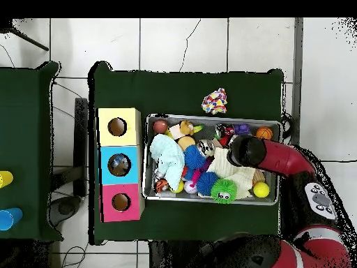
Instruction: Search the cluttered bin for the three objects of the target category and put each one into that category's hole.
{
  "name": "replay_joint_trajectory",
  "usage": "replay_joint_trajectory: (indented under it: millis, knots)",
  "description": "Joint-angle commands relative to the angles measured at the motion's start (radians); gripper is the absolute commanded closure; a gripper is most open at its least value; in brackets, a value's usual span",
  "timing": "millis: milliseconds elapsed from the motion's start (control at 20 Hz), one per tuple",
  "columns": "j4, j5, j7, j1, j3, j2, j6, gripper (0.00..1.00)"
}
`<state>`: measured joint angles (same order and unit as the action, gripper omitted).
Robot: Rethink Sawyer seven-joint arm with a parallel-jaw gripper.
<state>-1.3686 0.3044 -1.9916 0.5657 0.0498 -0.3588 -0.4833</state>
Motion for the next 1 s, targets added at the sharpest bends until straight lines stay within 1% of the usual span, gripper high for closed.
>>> replay_joint_trajectory:
  millis: [50, 200, 400, 550, 750, 1000]
  knots:
    - [-0.061, 0.007, 0.005, 0.008, 0.091, 0.005, 0.016, 0.0]
    - [-0.068, 0.002, 0.017, 0.017, 0.102, -0.004, 0.001, 0.0]
    - [-0.067, 0.013, 0.008, 0.027, 0.104, 0.018, 0.047, 0.0]
    - [-0.068, 0.018, 0.004, 0.028, 0.1, 0.016, 0.06, 0.0]
    - [-0.046, 0.03, 0.013, 0.03, 0.085, 0.015, 0.06, 0.0]
    - [-0.005, 0.06, 0.016, 0.042, 0.071, 0.062, 0.126, 0.0]
